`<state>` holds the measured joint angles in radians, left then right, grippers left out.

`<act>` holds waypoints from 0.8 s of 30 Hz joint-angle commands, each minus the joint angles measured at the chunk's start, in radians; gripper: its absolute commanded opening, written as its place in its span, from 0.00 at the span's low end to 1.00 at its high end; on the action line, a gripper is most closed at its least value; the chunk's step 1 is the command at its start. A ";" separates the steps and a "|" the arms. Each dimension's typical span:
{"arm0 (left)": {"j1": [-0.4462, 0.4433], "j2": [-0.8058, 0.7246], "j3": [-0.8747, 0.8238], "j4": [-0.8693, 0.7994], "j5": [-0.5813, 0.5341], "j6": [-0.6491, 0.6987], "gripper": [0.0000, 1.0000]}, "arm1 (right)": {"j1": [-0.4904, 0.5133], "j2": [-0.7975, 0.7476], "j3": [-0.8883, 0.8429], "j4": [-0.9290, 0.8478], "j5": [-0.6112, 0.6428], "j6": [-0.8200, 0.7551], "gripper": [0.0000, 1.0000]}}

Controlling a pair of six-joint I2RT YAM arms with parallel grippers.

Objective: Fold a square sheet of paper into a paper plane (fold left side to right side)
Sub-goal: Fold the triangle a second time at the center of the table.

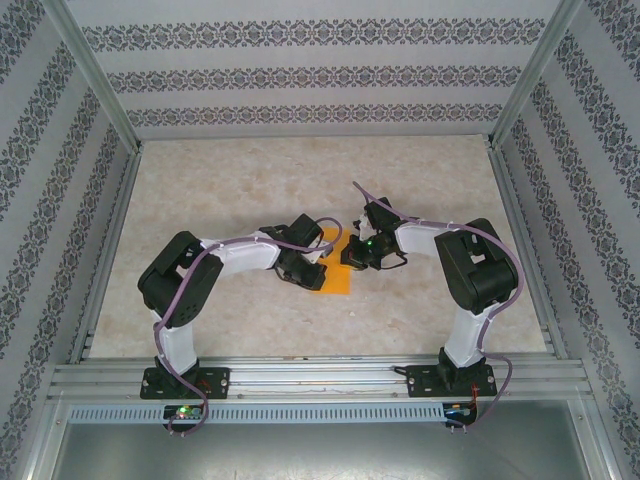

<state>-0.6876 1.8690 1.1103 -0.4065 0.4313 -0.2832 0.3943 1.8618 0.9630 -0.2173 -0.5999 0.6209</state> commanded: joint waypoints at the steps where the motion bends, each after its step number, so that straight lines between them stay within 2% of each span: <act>1: -0.020 -0.015 -0.041 -0.111 -0.030 0.021 0.08 | -0.009 0.103 -0.046 -0.094 0.186 -0.026 0.00; 24: -0.036 -0.044 -0.086 -0.119 -0.055 0.006 0.05 | -0.011 0.110 -0.037 -0.105 0.183 -0.031 0.00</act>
<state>-0.7010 1.8278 1.0622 -0.4038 0.4038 -0.2836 0.3885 1.8729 0.9733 -0.2211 -0.6182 0.6090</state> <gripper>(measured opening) 0.058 0.057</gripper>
